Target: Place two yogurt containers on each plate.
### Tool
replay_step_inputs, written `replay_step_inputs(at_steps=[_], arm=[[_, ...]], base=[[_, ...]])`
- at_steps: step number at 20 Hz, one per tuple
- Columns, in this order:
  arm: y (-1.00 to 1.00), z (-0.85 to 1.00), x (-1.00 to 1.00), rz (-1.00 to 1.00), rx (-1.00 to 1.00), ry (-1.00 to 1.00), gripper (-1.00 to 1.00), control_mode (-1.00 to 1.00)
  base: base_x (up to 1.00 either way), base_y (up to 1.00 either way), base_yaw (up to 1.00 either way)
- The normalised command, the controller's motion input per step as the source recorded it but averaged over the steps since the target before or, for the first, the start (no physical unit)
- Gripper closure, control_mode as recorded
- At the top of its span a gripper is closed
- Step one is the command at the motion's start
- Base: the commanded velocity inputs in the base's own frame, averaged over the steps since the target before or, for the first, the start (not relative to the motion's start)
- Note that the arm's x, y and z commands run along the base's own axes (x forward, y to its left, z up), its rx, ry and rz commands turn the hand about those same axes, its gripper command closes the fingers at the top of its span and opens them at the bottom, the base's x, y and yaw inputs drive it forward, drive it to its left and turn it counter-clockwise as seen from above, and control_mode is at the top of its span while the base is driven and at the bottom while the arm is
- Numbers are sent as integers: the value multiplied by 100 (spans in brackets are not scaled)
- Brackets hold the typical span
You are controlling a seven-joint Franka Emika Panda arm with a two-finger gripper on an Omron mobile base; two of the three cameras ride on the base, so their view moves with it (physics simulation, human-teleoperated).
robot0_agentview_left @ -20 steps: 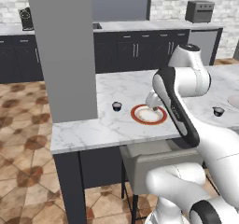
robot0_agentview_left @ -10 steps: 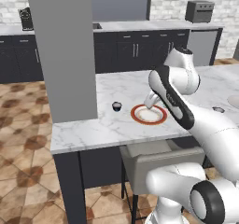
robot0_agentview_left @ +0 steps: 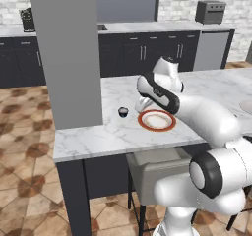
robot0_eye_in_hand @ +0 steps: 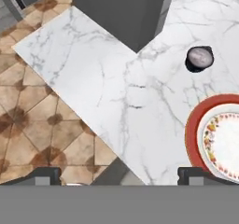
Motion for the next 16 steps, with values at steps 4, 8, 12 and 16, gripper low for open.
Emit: replay_step_inputs(at_steps=[4,8,12,16], arm=[[2,-46,73,18,4,2,-100,-100],[0,-43,76,20,3,0,-100,-100],[8,-14,59,5,0,1,-100,-100],[15,-13,60,0,0,1,-100,-100]], base=[[0,0,0],[0,0,0],[0,0,0],[0,0,0]])
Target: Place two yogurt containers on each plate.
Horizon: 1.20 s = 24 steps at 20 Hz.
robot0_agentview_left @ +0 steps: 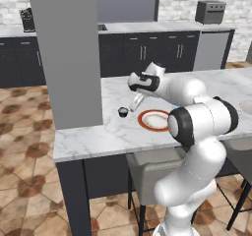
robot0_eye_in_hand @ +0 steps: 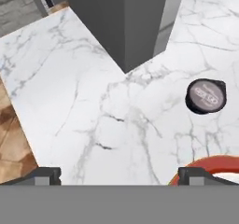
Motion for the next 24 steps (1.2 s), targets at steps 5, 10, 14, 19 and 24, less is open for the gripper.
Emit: replay_step_inputs(at_steps=[5,10,14,19,24], arm=[[42,-31,37,-9,-4,0,-100,-100],[12,-42,40,-4,-2,0,-100,-100],[0,-34,37,0,0,2,-100,-100],[0,-18,34,-2,0,2,-100,-100],[0,-4,37,-3,0,0,-100,-100]], base=[[0,0,0],[0,0,0],[0,0,0],[0,0,0],[0,0,0]])
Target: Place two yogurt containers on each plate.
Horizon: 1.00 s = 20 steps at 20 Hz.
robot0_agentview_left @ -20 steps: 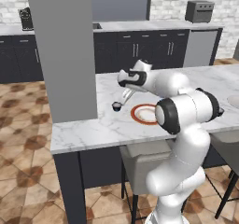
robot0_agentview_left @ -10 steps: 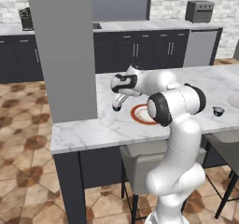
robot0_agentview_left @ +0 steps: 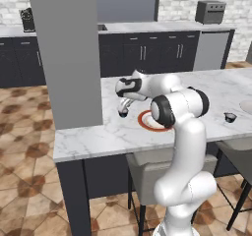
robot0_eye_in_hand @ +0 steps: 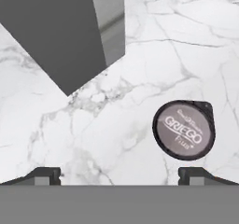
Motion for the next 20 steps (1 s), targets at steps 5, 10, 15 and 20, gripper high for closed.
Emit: replay_step_inputs(at_steps=[5,10,15,20], arm=[[0,-3,38,-5,0,0,-100,-100],[0,-17,30,-8,-2,3,-100,-100],[0,-29,29,-9,-5,5,-100,-100],[0,-28,33,-2,-2,2,-100,-100]], base=[[0,0,0],[0,0,0],[0,0,0],[0,0,0]])
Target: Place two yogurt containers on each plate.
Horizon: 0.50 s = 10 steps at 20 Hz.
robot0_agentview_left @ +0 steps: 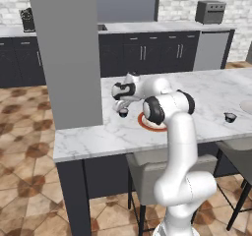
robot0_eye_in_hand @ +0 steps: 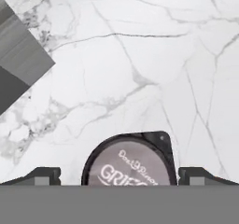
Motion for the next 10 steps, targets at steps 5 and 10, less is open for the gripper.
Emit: replay_step_inputs(at_steps=[5,10], arm=[[0,-23,19,0,0,7,-100,-100],[0,-14,2,-1,0,10,-100,-100]], base=[[0,0,0],[0,0,0]])
